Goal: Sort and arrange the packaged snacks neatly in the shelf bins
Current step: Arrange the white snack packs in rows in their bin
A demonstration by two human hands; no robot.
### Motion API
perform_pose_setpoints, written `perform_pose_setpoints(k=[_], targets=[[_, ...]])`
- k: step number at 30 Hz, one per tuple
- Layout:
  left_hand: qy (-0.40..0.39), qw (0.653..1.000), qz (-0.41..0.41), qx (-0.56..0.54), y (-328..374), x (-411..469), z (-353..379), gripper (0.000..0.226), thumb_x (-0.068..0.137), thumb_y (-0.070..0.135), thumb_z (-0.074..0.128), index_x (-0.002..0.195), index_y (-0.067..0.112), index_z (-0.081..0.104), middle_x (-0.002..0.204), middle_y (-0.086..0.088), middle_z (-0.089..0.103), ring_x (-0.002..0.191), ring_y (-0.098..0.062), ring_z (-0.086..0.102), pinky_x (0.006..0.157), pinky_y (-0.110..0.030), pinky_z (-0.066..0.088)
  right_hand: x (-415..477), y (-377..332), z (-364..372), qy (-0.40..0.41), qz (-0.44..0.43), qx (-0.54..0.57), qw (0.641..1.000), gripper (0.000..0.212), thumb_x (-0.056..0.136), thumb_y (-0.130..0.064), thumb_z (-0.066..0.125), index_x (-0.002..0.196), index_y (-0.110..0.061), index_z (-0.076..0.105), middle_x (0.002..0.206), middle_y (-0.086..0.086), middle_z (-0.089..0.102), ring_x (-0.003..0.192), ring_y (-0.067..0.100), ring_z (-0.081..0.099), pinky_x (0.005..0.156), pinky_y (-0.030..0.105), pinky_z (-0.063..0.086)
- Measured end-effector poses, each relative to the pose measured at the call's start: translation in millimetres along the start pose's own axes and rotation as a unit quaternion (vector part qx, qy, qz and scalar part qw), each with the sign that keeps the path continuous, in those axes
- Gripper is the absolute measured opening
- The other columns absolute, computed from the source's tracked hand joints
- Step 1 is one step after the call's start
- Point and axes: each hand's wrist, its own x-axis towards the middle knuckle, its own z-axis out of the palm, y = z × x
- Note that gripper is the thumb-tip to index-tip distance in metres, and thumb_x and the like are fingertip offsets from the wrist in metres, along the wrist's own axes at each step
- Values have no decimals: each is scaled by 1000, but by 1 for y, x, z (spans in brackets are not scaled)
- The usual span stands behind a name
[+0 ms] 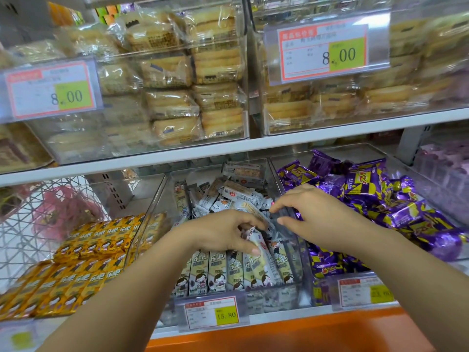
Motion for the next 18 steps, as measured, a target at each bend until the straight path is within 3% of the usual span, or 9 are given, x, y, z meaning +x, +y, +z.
perform_pose_setpoints(k=[2, 3, 5, 7, 10, 15, 18], targets=[[13, 1000, 0, -26, -2, -3, -8, 42, 84, 30, 69, 124, 27, 55, 111, 10, 53, 92, 5, 60, 79, -11, 44, 1, 0, 0, -1, -1, 3, 1000, 28, 95, -32, 51, 122, -30, 58, 125, -12, 55, 122, 9, 35, 101, 37, 38], [20, 999, 2, -33, -5, -4, -12, 37, 84, 33, 70, 119, 31, 58, 112, 11, 57, 93, 6, 61, 85, -14, 47, 1, 0, 0, -2, -1, 4, 1000, 28, 95, -31, 51, 122, -29, 58, 125, -12, 55, 122, 9, 35, 101, 37, 38], [33, 999, -3, -14, -10, -5, -19, 31, 80, 45, 70, 109, 43, 60, 126, 13, 57, 114, -3, 55, 105, -32, 40, 1, 1, 0, -4, -1, 5, 1000, 28, 95, -31, 51, 122, -29, 58, 125, -11, 55, 122, 10, 35, 101, 37, 38], [28, 999, -15, 28, -7, -5, -23, 33, 81, 49, 67, 113, 46, 60, 136, 13, 52, 126, -9, 47, 110, -35, 33, 1, 1, 0, -3, -2, 4, 1000, 28, 95, -31, 51, 122, -29, 59, 125, -11, 55, 122, 10, 34, 101, 37, 38], [18, 996, -8, 86, 6, 0, -19, 42, 87, 40, 64, 128, 33, 57, 139, 10, 51, 126, -11, 46, 106, -30, 35, 1, 1, 1, 1, -4, 7, 1000, 26, 95, -31, 52, 120, -29, 60, 123, -12, 56, 121, 9, 34, 101, 36, 38], [37, 985, -9, 169, 26, 16, -11, 45, 90, 34, 61, 133, 24, 53, 131, -1, 57, 114, -20, 54, 92, -28, 42, 2, 1, 3, 5, -9, 6, 1000, 25, 94, -30, 53, 118, -29, 61, 120, -11, 58, 116, 9, 35, 99, 36, 38], [56, 991, 1, 122, 28, 20, -4, 44, 89, 32, 61, 131, 21, 53, 124, -5, 59, 99, -17, 54, 82, -26, 42, 1, 1, 3, 10, -11, 7, 1000, 24, 94, -30, 53, 116, -30, 62, 115, -12, 58, 113, 8, 35, 97, 34, 39]])
